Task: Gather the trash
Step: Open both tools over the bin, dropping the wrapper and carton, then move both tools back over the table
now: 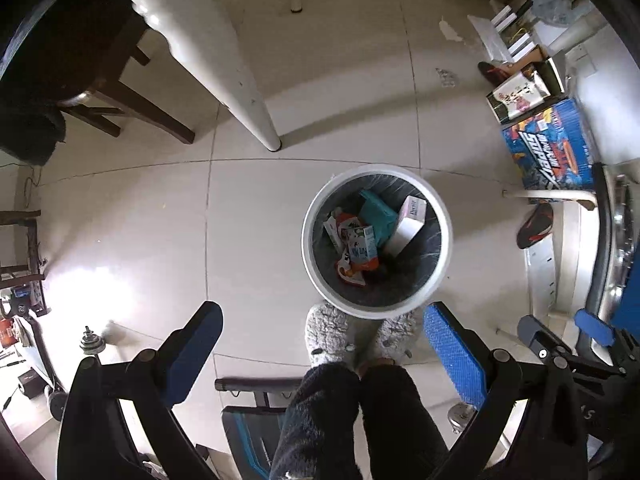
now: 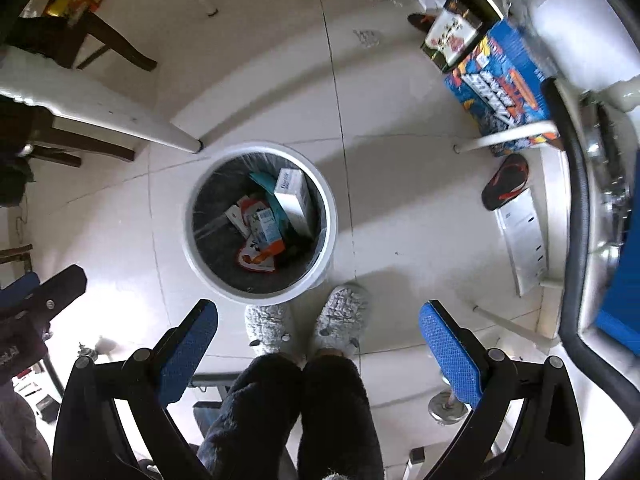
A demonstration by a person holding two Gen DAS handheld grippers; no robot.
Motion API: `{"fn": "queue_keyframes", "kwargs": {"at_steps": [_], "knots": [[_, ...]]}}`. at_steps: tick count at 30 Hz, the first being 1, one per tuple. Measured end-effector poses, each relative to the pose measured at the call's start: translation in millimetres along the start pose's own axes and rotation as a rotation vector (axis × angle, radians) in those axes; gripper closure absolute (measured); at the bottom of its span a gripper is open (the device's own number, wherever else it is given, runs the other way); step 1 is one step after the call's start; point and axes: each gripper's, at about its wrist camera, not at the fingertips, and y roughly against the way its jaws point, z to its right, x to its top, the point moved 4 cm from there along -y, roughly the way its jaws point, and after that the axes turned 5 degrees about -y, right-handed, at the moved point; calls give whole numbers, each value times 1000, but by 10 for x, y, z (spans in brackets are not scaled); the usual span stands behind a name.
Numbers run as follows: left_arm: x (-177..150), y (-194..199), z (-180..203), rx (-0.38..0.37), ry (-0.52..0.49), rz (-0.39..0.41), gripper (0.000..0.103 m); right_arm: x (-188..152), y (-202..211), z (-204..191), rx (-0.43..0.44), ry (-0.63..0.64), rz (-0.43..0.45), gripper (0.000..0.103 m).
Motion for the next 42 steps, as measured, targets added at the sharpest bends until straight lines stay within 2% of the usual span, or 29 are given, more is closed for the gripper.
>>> {"fn": "queue_keyframes", "kwargs": {"at_steps": [5,12,18,22,27,30,32,37,42], "knots": [[-112,585,-28,-20,-1,16,0,-103,702,-43,7,12,34,1],[-310,1444,-54,12,-43,20,0,-375,1721,-62,33,11,50,1],[-348,2162,-113,-1,-65,106,0,-596,2513,-114,87,-29,72,1],[-155,2615,-129,3,-55,209,0,-542,3036,-150,166,-84,122,1],[316,3094,-38,48,-68,353,0,-62,3578,-87,187,-118,208,1],[704,3268,139,81,-89,420,0,375,3800,31,139,-73,226,1],[938,3295,275,88,-94,448,0,760,3922,141,57,-17,238,1],[1657,3176,641,137,-83,430,0,1748,3909,549,-71,83,224,1],[2570,2909,1085,186,-41,340,0,2818,3453,1083,-170,178,109,1]]}}
